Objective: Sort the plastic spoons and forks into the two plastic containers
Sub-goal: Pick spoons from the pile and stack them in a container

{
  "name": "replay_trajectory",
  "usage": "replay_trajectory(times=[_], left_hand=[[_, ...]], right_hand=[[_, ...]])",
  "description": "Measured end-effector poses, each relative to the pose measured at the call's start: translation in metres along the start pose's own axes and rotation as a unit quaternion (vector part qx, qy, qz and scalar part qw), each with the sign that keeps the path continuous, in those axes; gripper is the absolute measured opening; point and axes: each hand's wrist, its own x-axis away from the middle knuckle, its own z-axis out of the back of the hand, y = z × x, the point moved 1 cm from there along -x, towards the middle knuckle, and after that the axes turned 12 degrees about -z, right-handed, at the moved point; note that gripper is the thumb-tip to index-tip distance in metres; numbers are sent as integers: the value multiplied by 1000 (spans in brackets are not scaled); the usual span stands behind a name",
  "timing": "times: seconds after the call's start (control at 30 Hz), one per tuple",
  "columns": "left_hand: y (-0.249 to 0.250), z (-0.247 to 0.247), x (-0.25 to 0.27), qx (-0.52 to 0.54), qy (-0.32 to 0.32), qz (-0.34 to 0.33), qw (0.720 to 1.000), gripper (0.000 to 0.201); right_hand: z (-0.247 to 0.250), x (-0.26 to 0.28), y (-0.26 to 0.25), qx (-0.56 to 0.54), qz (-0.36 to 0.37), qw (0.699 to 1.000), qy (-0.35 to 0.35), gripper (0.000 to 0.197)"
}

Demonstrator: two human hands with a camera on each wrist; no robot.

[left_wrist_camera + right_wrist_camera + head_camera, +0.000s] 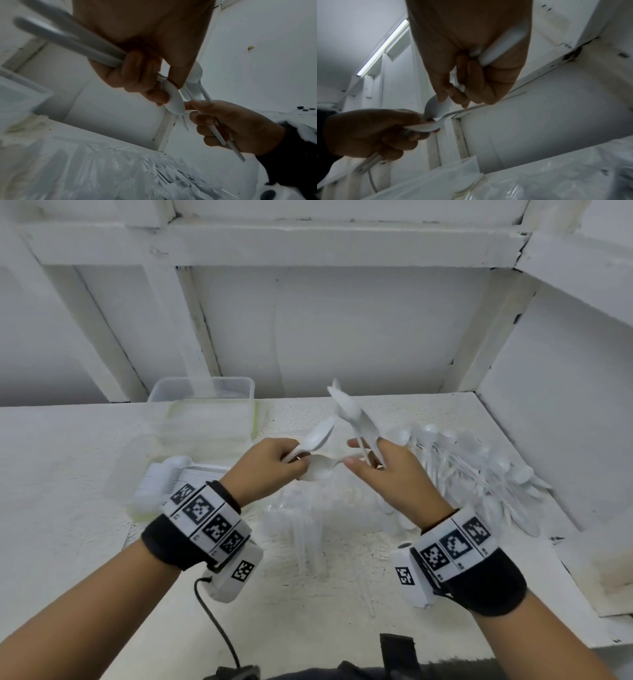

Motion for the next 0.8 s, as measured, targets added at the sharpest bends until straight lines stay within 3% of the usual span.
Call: replay_trajectory(times=[0.2, 0.33, 0.47, 0.53, 0.63, 0.8], left_hand=[[-15, 11, 32, 67, 51, 16, 996, 22], [-26, 12, 44, 40, 71, 39, 996, 22], [-28, 19, 51, 26, 104, 41, 993, 40], [-30, 24, 54, 74, 127, 73, 986, 44], [-34, 25, 56, 177, 155, 113, 965, 31], [-31, 6, 54, 248, 176, 107, 947, 19]], right_hand=[[-48, -2, -17, 5, -22, 1000, -20, 25], [-67, 1, -20, 14, -33, 999, -20, 20], [-74, 3, -20, -8, -63, 998, -20, 24], [-72, 4, -19, -43, -83, 996, -9, 25], [-72, 7, -21, -134, -123, 983, -14, 21], [-84, 10, -37, -245, -150, 956, -49, 16]])
